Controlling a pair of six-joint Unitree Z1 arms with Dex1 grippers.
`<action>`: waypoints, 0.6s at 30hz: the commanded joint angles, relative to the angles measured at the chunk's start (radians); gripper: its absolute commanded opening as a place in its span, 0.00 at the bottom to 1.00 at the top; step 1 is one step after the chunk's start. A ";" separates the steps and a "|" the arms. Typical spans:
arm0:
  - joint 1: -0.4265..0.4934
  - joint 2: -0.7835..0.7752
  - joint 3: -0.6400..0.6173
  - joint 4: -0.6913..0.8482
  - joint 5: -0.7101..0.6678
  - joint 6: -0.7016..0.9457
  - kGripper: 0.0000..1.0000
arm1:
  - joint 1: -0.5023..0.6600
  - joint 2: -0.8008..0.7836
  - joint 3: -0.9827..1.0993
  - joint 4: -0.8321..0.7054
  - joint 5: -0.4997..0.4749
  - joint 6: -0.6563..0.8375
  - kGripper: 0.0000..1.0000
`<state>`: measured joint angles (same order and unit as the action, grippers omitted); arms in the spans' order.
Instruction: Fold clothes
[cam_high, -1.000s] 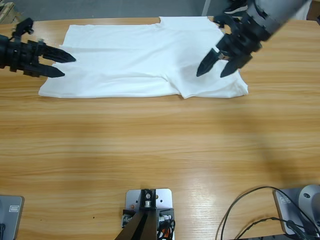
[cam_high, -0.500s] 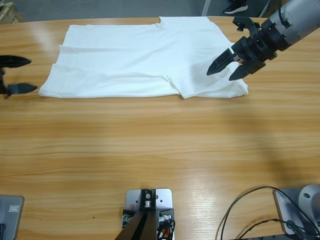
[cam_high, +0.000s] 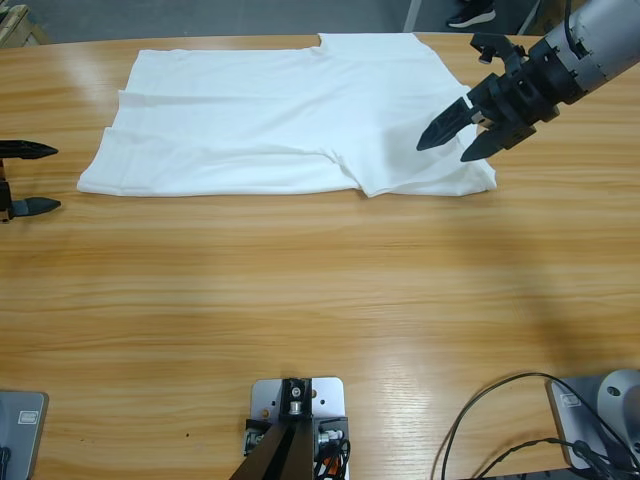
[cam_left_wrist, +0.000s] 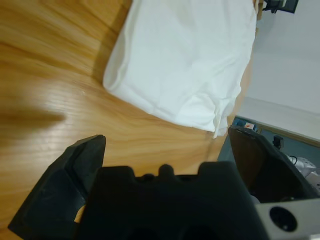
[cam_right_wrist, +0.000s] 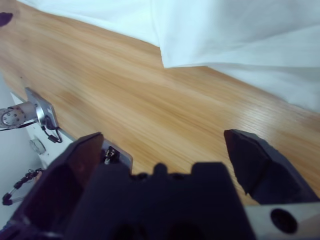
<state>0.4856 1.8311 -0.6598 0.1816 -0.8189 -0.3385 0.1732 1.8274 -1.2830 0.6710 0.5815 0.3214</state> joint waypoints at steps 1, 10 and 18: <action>-0.016 0.141 -0.062 -0.008 0.035 -0.013 0.96 | -0.016 -0.014 0.028 -0.008 0.023 0.010 0.99; -0.070 0.241 -0.139 -0.007 0.048 -0.018 0.87 | -0.029 -0.031 0.024 -0.008 0.027 0.010 0.99; -0.114 0.249 -0.165 0.020 0.049 -0.034 0.86 | -0.029 -0.023 -0.006 -0.008 0.027 0.020 0.99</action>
<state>0.4051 2.0108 -0.8182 0.1816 -0.7981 -0.3465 0.1649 1.8063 -1.2832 0.6704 0.5871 0.3220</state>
